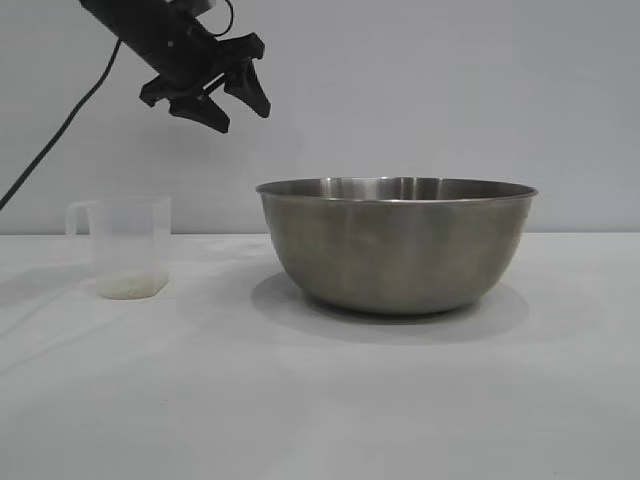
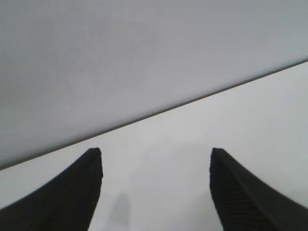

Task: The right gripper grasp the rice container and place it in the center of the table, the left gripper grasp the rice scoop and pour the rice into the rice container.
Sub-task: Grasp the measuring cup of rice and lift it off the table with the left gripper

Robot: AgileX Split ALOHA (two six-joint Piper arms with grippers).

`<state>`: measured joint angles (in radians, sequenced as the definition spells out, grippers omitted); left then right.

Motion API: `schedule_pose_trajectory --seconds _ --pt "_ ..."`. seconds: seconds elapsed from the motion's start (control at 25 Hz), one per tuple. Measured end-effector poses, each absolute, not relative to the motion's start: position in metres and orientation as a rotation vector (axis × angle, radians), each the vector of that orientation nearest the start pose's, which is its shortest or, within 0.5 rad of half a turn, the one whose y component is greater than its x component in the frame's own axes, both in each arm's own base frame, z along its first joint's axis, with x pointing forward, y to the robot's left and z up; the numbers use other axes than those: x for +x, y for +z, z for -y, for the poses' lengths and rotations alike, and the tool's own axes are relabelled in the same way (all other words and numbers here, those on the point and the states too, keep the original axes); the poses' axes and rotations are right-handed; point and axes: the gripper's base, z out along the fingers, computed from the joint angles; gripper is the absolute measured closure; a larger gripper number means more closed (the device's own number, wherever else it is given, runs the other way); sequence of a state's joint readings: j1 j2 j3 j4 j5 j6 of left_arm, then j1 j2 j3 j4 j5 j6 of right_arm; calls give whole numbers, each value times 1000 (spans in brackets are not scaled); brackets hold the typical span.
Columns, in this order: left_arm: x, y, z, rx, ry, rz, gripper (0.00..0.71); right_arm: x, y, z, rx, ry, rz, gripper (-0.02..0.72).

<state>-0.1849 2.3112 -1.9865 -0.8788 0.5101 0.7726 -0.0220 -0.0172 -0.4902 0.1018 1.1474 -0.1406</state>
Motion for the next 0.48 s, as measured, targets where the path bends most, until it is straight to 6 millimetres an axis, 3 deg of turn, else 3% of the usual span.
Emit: schedule_pose_trajectory --seconds 0.2,0.48 --pt "520 232 131 442 -498 -2107 282 -10 268 -9 -134 28 -2115 312" --pt "505 274 131 589 -451 -2015 282 -10 268 -9 -134 28 -2115 312"
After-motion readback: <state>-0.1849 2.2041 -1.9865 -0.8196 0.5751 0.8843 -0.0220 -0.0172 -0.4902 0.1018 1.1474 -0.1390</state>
